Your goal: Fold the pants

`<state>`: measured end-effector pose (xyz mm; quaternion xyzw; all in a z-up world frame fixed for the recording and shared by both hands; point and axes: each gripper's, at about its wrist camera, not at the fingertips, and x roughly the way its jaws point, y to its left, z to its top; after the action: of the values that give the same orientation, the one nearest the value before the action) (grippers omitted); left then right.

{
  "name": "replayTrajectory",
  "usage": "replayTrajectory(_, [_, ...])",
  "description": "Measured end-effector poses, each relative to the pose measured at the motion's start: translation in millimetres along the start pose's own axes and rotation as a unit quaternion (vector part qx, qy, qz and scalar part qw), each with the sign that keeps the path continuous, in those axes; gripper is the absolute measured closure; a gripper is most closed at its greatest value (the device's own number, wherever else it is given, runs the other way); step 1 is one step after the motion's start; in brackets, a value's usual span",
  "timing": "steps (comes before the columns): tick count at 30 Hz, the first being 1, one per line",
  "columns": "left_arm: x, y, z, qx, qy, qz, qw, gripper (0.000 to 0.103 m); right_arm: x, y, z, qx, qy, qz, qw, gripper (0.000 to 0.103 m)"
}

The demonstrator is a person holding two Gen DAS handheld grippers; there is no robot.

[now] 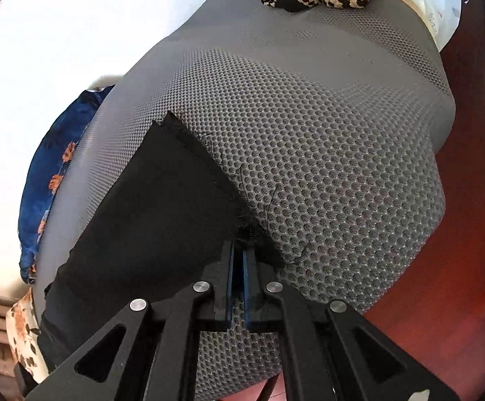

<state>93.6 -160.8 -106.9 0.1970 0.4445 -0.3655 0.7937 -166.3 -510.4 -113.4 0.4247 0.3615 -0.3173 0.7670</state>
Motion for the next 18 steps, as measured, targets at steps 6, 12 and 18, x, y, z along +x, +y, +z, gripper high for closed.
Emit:
replayTrajectory(6, [-14.3, 21.0, 1.4, -0.045, -0.007, -0.045, 0.9979, 0.068, -25.1, 2.7, 23.6, -0.025, -0.007, 0.012, 1.0, 0.086])
replayTrajectory(12, [-42.0, 51.5, 5.3, -0.104, -0.051, -0.092, 0.9891, 0.062, -17.5, 52.7, 79.5, -0.122, 0.009, 0.07, 0.99, 0.087])
replayTrajectory(18, [-47.1, 90.7, 3.5, -0.183, -0.068, -0.024, 0.9805, 0.055, 40.4, 83.9, 120.9, -0.152, 0.055, 0.076, 0.984, 0.087])
